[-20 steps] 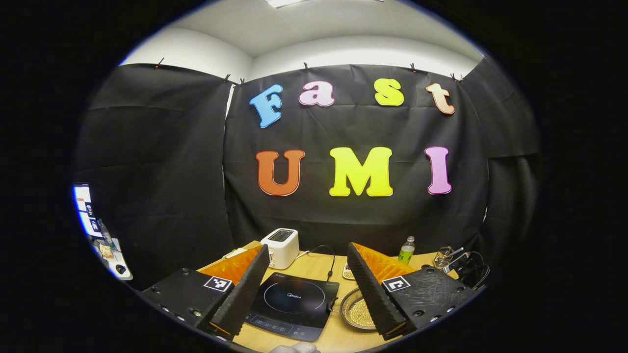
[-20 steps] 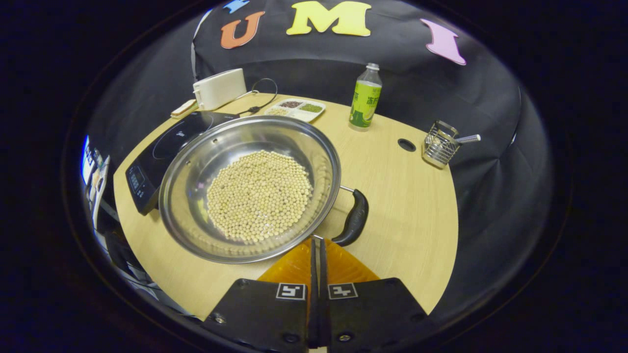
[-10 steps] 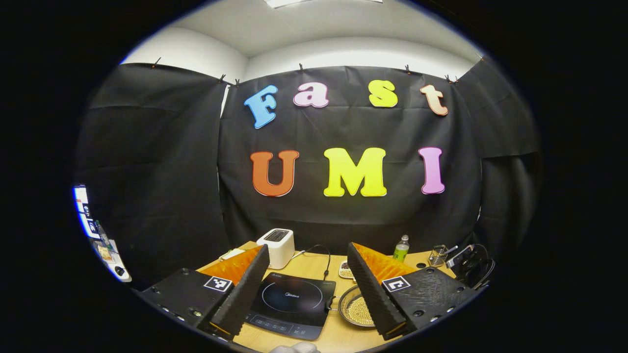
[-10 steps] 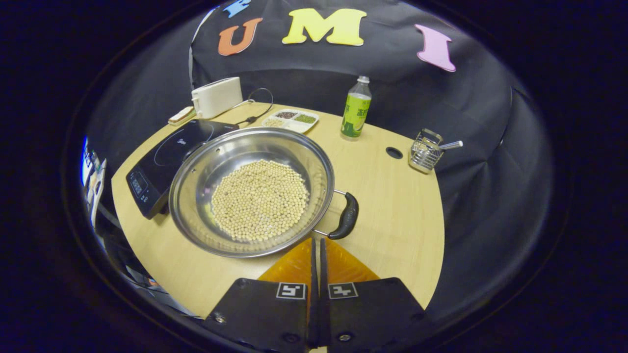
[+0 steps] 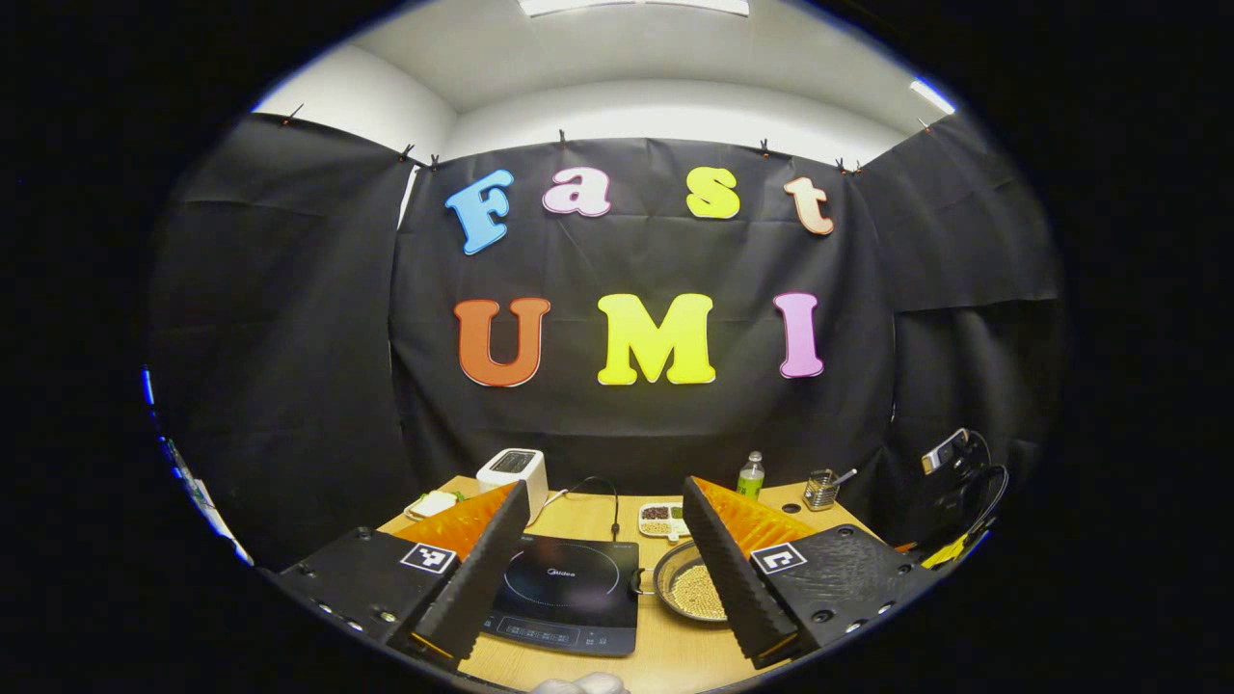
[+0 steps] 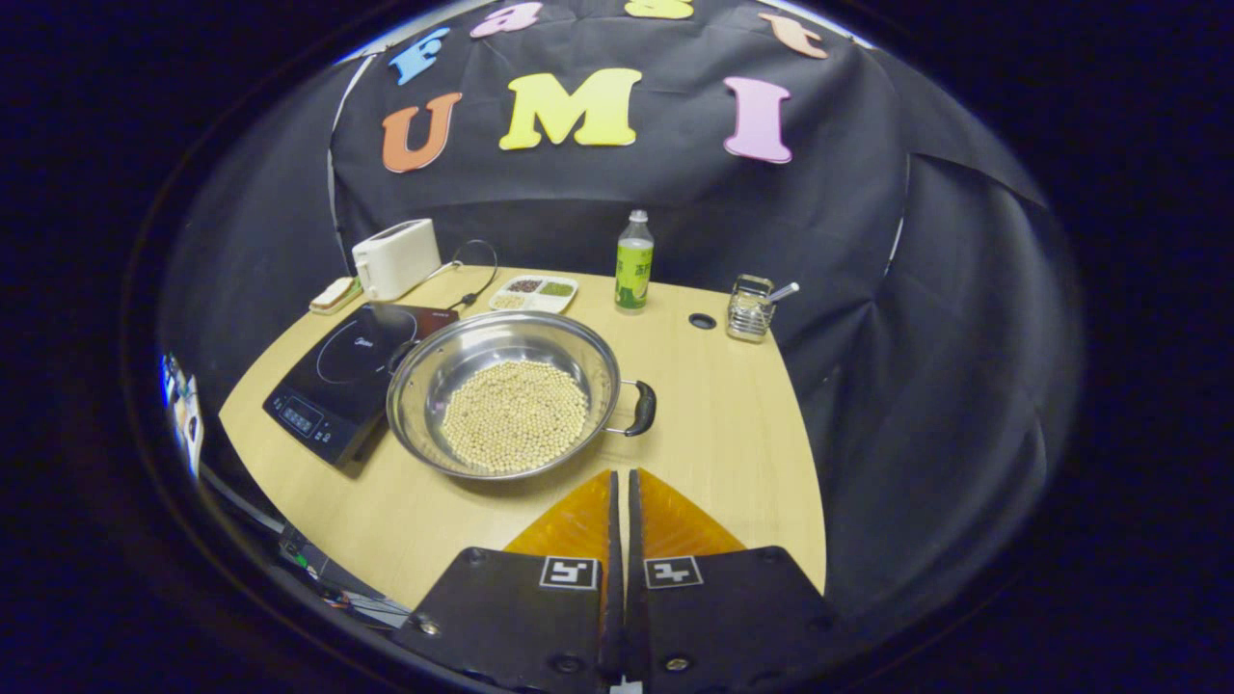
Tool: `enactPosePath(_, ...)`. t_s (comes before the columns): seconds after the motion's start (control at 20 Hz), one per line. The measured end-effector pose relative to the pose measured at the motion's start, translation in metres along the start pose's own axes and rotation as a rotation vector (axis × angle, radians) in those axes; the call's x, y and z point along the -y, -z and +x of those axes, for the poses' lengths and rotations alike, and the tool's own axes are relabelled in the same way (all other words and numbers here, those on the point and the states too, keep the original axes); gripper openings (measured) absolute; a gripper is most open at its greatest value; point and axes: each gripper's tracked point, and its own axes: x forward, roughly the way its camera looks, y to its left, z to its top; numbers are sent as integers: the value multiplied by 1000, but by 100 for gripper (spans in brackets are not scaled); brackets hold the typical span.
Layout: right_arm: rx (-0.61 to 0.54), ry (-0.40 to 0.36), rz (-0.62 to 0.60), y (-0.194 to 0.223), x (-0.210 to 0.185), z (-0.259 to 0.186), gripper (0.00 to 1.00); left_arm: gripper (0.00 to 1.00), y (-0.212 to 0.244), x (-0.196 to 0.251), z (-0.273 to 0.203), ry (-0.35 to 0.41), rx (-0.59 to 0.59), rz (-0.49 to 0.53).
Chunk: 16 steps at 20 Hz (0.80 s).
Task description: First push the handle of the pot to place it horizontally, then grasp the pot with both hands and set it on the induction cooktop.
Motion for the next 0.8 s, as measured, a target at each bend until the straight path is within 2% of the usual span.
enactPosePath(0.1, 22, 14, 20, 6, -2, -20, 10, 95, 7, -1, -8, 29, -7, -1)
enactPosePath(0.15, 32, 14, 29, 9, -5, -28, 19, 95, 12, -2, -9, 39, -14, 2)
enactPosePath(0.2, 34, 12, 34, 14, -8, -34, 21, 95, 18, -6, -10, 38, -25, 5)
enactPosePath(0.25, 33, 6, 34, 19, -11, -38, 33, 95, 27, -6, -12, 45, -44, 0)
enactPosePath(0.3, 32, 3, 37, 23, -14, -42, 40, 95, 35, -3, -11, 55, -62, -12)
enactPosePath(0.35, 31, 0, 39, 27, -16, -42, 56, 95, 45, -1, -9, 64, -81, -25)
enactPosePath(0.4, 31, -7, 43, 29, -18, -42, 63, 95, 54, 2, -7, 71, -101, -33)
enactPosePath(0.45, 28, -11, 51, 32, -21, -40, 75, 95, 65, 1, -4, 69, -120, -33)
enactPosePath(0.55, 25, -27, 74, 35, -24, -29, 82, 95, 91, 7, 7, 70, -170, -28)
enactPosePath(0.8, -10, -54, 128, 26, -15, 21, 82, 95, 159, 26, 54, 84, -286, -33)
